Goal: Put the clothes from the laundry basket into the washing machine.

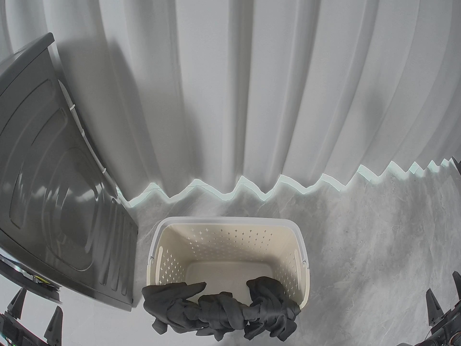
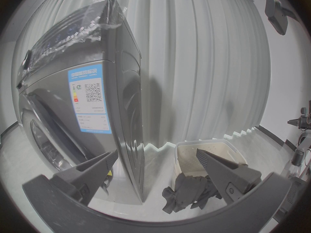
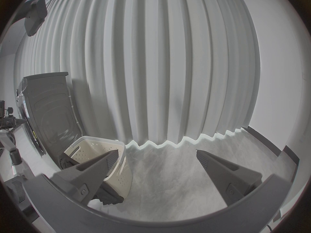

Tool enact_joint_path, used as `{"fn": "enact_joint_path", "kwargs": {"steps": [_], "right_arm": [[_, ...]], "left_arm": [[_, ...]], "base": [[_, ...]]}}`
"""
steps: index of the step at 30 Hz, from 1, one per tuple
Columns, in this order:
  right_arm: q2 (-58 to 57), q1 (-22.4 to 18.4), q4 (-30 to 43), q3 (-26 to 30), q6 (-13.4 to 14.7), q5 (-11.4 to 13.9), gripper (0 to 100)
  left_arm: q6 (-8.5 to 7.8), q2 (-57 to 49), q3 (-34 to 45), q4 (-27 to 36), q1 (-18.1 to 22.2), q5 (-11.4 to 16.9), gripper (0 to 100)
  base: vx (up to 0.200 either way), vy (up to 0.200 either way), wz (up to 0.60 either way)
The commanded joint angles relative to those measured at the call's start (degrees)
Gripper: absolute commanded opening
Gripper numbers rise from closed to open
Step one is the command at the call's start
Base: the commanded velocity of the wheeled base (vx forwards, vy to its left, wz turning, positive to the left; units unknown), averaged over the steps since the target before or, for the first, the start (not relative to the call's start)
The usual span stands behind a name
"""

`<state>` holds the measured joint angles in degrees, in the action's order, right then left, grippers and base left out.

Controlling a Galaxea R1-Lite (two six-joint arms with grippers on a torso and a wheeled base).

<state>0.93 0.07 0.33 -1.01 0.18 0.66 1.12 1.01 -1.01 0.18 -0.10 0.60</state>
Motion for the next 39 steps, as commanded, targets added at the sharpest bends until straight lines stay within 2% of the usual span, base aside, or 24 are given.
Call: {"fn": "enact_joint_path", "kwargs": {"steps": [1,25,31,39], "right_arm": [[-0.93,0.01,0.02,0.92,-0.01,0.04,100],[-0.93,0.01,0.02,0.92,-0.01,0.04,100],[-0.93,0.01,0.02,0.92,-0.01,-0.04,100],[-0.93,0.01,0.02,0.92,-0.01,-0.04,100]], "left_arm": [[0.11,-1.01,0.92,-0.01,0.01,-0.07,100],[0.11,-1.01,0.92,-0.01,0.01,0.02,100],[-0.07,-1.01,0.92,-0.01,0.01,0.19,100],[0.02,-1.01,0.92,-0.01,0.01,0.37,100]], "base": [[-0.2,0.0,0.0],[-0.2,0.0,0.0],[0.0,0.0,0.0],[0.0,0.2,0.0]]}}
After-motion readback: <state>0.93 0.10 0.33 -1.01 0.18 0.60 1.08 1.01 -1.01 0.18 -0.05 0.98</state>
